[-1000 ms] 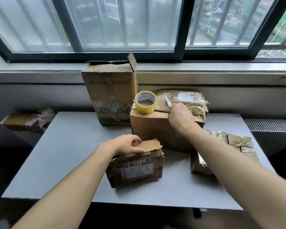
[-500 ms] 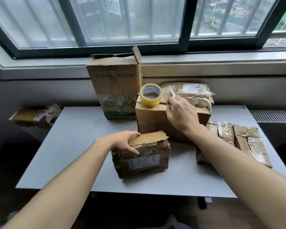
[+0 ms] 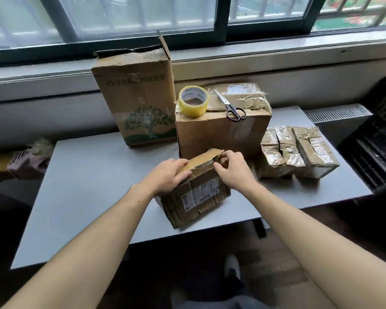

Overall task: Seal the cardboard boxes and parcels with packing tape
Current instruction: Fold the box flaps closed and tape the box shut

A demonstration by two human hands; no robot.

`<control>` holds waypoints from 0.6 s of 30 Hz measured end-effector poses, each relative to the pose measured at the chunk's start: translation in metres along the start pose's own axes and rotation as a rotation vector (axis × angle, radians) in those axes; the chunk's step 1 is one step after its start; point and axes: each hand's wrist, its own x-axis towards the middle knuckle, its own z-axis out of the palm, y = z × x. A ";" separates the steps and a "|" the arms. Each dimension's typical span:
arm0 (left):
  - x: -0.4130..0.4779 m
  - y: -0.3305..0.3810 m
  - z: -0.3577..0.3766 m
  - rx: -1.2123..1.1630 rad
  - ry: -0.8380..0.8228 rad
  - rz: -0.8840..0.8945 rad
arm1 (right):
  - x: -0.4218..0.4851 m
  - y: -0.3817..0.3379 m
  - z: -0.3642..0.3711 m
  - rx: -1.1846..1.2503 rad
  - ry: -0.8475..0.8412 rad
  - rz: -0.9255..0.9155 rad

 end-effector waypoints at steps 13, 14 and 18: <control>-0.017 0.016 0.002 -0.264 0.173 0.014 | -0.026 0.002 0.012 -0.061 -0.056 -0.111; -0.015 0.017 0.001 -0.233 0.183 -0.009 | -0.024 0.005 0.011 -0.074 -0.071 -0.113; -0.012 0.025 0.002 -0.206 0.241 -0.109 | -0.017 0.012 0.005 -0.111 -0.168 -0.134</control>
